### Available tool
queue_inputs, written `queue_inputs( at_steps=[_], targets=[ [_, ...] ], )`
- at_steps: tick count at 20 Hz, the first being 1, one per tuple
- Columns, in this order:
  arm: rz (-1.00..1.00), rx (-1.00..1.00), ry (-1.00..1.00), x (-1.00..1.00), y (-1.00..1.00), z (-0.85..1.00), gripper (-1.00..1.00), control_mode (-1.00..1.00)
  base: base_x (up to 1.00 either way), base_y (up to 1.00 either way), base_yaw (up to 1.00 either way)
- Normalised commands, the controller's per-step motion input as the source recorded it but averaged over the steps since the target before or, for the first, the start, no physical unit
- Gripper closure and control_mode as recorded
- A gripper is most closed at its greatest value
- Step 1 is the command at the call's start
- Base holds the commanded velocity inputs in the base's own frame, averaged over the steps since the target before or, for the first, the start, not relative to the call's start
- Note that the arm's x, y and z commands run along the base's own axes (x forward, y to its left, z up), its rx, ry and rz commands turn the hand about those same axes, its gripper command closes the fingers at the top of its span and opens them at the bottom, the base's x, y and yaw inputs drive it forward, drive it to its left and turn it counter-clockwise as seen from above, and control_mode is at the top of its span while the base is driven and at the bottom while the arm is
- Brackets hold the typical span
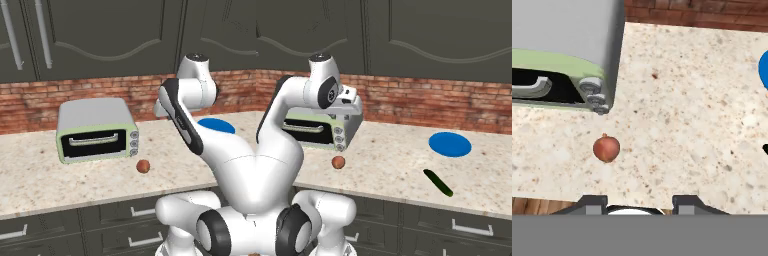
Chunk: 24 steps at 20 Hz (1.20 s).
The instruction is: Place the onion and cucumber inside the fridge drawer. Close the drawer after placing the vegetables.
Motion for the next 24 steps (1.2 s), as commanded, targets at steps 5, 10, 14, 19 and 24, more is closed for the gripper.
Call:
queue_inputs(
  at_steps=[5, 10, 14, 19, 24],
  targets=[
    [0.0, 0.0, 0.06, -0.1, 0.01, -0.3, -1.0, -1.0, 0.0, 0.0, 0.0],
    [-0.13, 0.0, 0.13, -0.18, 0.72, -0.99, -1.0, -1.0, 0.0, 0.0, 0.0],
    [-0.05, -0.03, 0.29, 0.0, 0.65, -0.85, -1.0, -1.0, 0.0, 0.0, 0.0],
    [0.0, -0.02, 0.22, 0.1, 0.06, -0.69, -1.0, -1.0, 0.0, 0.0, 0.0],
    [0.0, -0.04, 0.14, 0.33, 0.01, -0.52, -1.0, -1.0, 0.0, 0.0, 0.0]
  ],
)
